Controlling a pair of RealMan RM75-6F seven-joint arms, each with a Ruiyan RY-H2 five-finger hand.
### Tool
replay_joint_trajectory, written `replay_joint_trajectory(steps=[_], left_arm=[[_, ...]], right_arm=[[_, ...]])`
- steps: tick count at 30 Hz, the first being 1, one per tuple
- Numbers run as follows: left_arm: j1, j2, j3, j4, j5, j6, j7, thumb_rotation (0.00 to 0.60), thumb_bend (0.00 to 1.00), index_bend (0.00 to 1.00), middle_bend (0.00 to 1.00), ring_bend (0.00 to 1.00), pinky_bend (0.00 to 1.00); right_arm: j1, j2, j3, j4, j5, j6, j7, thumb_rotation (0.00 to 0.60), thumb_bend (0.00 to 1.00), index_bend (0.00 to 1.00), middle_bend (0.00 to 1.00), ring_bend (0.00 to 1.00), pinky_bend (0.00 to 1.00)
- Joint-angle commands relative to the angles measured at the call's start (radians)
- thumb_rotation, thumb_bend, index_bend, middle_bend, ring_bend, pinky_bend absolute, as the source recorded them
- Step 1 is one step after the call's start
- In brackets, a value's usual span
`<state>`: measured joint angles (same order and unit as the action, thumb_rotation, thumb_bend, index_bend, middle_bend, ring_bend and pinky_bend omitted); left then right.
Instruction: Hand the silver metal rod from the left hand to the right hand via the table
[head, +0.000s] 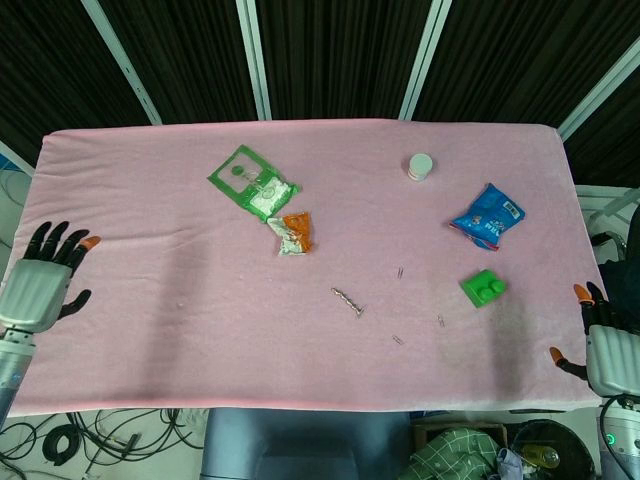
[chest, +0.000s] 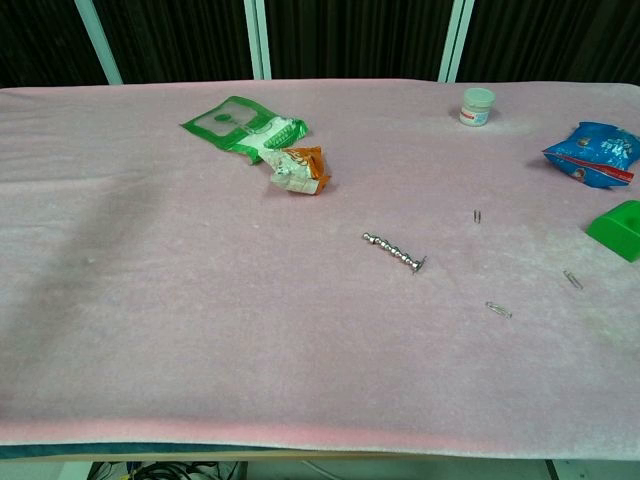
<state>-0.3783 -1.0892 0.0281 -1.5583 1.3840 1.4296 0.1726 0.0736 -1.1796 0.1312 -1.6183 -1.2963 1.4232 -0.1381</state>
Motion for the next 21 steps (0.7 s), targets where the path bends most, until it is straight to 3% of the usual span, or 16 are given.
replay_joint_trajectory(steps=[1,8,14,18,21], left_arm=[[0.084,-0.056,0.019,0.118,0.013,0.080,-0.122,0.600,0.24,0.18,0.12,0.00,0.00],[0.123,-0.080,0.013,0.148,-0.019,0.071,-0.132,0.600,0.24,0.12,0.07,0.00,0.00],[0.145,-0.056,-0.007,0.109,-0.022,0.087,-0.167,0.600,0.24,0.11,0.07,0.00,0.00],[0.148,-0.045,-0.013,0.096,-0.035,0.059,-0.167,0.600,0.24,0.10,0.07,0.00,0.00],[0.147,-0.042,-0.016,0.083,-0.028,0.048,-0.164,0.600,0.24,0.10,0.07,0.00,0.00]], right_arm=[[0.016,0.016,-0.007,-0.025,-0.014,-0.030,0.008,0.600,0.11,0.00,0.02,0.13,0.22],[0.098,0.079,0.046,-0.147,0.035,-0.150,0.019,0.600,0.11,0.01,0.02,0.12,0.22],[0.200,0.108,0.117,-0.272,0.183,-0.285,-0.024,0.600,0.10,0.11,0.02,0.11,0.22],[0.306,0.059,0.177,-0.320,0.394,-0.386,-0.058,0.600,0.10,0.17,0.02,0.11,0.22],[0.390,-0.012,0.183,-0.313,0.538,-0.396,-0.155,0.600,0.10,0.18,0.02,0.10,0.21]])
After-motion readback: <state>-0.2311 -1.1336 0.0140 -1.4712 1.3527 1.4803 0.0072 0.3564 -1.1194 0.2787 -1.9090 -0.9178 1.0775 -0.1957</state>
